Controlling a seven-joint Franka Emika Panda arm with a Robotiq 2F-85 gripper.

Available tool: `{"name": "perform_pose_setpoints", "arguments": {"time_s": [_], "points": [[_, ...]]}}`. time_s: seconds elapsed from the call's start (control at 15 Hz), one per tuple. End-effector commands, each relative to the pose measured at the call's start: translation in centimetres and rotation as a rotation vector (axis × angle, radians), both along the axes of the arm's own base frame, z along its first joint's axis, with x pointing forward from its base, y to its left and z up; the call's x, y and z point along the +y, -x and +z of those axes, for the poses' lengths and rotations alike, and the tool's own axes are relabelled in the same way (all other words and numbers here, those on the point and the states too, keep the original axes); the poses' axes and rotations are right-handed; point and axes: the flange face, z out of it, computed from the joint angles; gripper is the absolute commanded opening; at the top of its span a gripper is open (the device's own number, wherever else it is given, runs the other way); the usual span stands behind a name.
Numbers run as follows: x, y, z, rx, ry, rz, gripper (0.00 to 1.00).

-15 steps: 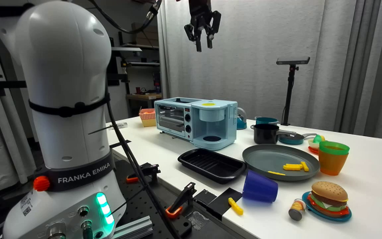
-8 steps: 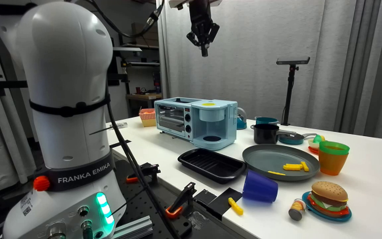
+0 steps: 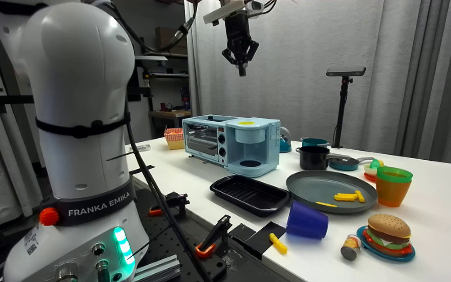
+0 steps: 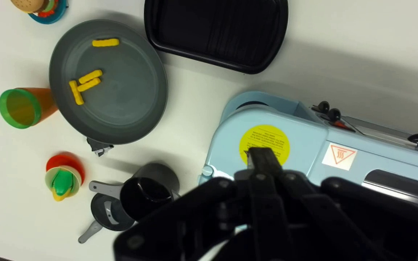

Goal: Press the button on top of the breakfast maker

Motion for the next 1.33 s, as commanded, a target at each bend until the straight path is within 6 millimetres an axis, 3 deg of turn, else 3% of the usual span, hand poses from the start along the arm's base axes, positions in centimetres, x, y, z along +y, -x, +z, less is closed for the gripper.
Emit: {"name": "perform_pose_setpoints", "arguments": {"time_s": [0.0,0.73,1.27], "points": [[1.3,-1.7,-0.4,-0.021,-0.04,0.01,0.0],[3.6,-5.8,-3.4,-0.04,-0.121,0.025,0.0],[5.2,-7.7,-6.3,-0.01,-0.142,0.042,0.0]]}}
